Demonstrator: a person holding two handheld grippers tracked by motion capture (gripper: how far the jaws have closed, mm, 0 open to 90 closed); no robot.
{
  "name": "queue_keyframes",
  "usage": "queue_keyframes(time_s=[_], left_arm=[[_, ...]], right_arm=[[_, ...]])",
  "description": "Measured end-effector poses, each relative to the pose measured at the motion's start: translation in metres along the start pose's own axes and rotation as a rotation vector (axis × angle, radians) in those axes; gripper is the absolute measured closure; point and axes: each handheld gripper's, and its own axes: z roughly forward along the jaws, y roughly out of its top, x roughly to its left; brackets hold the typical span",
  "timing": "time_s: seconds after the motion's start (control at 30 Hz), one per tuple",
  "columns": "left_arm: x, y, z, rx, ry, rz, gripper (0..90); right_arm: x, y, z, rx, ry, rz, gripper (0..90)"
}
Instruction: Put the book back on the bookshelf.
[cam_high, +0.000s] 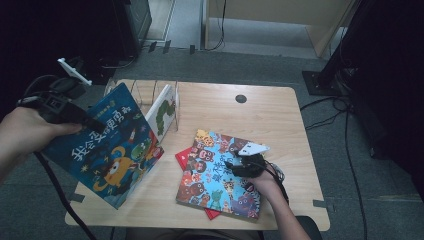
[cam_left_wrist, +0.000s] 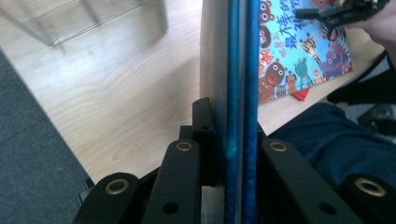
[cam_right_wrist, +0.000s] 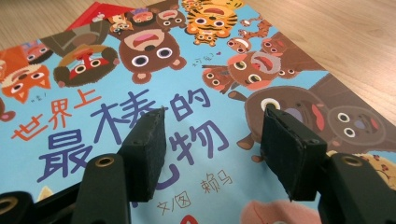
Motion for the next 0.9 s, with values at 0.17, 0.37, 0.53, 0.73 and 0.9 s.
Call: queue_keyframes(time_s=[0.17,0.37,0.53,0.73,0.9], left_arm=[[0.021,-0.015,-0.006,-0.018,0.003,-0.065,83.8],[0.041,-0.026,-0.010,-0.035,0.026,-0.134,83.6],[0.060,-0.032,-0.015,-0.066,-0.011,-0.180,83.7],[0.079,-0.032,-0.017,-0.082,0.009,-0.243,83.6],[0.091,-0.021,-0.014,-0.072,0.018,-0.283,83.5]], right_arm=[[-0.005,0.000,0.000,-0.008,0.030,0.022,39.4],[-0.004,0.000,0.002,-0.006,0.023,-0.020,38.3],[-0.004,0.000,0.002,-0.006,0.022,-0.026,37.9],[-0.003,0.000,0.002,-0.005,0.024,-0.032,37.8],[-0.003,0.000,0.002,-0.008,0.025,-0.035,37.8]])
